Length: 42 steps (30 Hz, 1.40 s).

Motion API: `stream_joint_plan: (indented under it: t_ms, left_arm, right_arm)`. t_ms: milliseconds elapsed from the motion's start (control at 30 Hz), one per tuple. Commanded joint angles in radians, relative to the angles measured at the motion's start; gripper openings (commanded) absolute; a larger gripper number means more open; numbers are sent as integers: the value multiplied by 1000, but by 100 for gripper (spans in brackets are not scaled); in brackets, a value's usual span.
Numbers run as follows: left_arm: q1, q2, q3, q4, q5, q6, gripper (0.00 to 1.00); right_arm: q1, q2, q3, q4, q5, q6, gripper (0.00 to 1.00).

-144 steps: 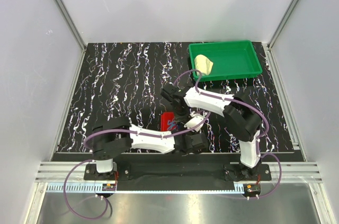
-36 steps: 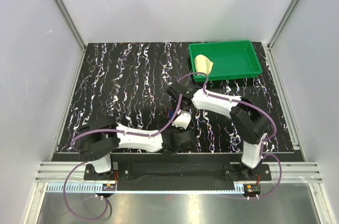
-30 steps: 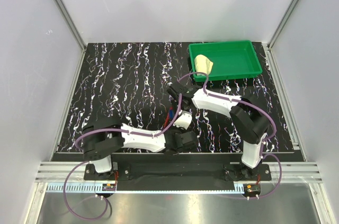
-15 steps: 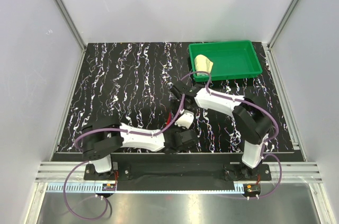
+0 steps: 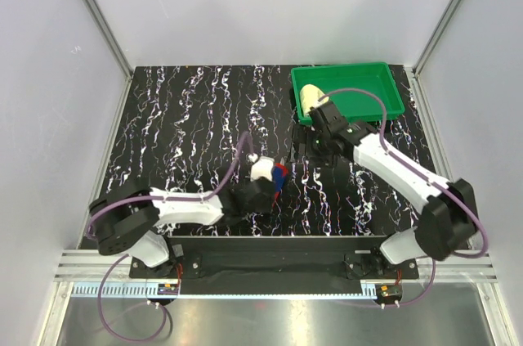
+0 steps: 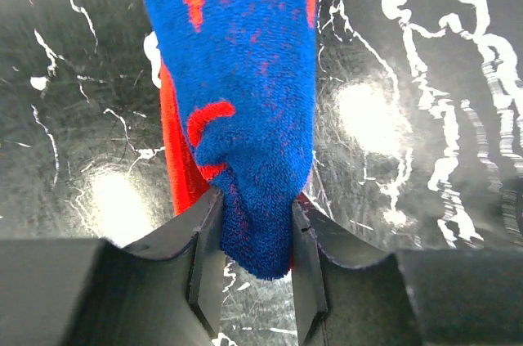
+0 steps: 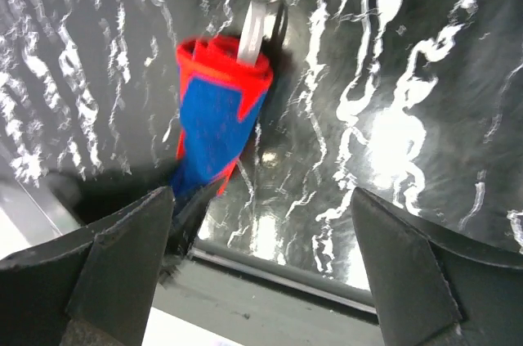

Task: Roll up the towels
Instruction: Roll the towel, then place the rolled towel into the container

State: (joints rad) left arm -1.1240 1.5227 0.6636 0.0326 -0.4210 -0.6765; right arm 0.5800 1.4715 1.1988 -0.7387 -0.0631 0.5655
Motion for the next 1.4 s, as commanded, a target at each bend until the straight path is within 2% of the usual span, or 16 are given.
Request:
stream_joint_plan:
  t_ms: [0,133,233,467,567,1033,1133,1267,1300,1367]
  left_arm:
    - [90,-55,-143,111,272,-72,0]
    - [216,-73,-243,283,453,-141,0]
    - [275,-52,-294,383,536,-178,0]
    - [328,19,-317,480,646,-212,0]
    - [352,45,-328,518,679,-219,0]
    - [411,123,-371,670,772,-247,0]
    - [418,152,-377,707,794,-256,0]
    - [431,175,-390,754,817,-265,0]
    - [434,177,-392,763,821,-265,0]
    - [438,183,-392,785,835,-264,0]
  right_arm:
    - [7,-80,-138,169,-107,49,95]
    - [7,-125,-292,407,-213,137,94]
    - [9,-119,-383,559,-270,192,94]
    - [47,-28,-510,872,-302,298,92]
    - [86,24,-505,935,-278,310,93]
    - [124,188,-452,940,-184,326,83]
    - [147,213,-430,944,-150,335,78]
    - [167,220,-426,953,-132,343,48]
    - [170,216,-426,952,-129,344,32]
    - [170,191,-417,929,-113,340,21]
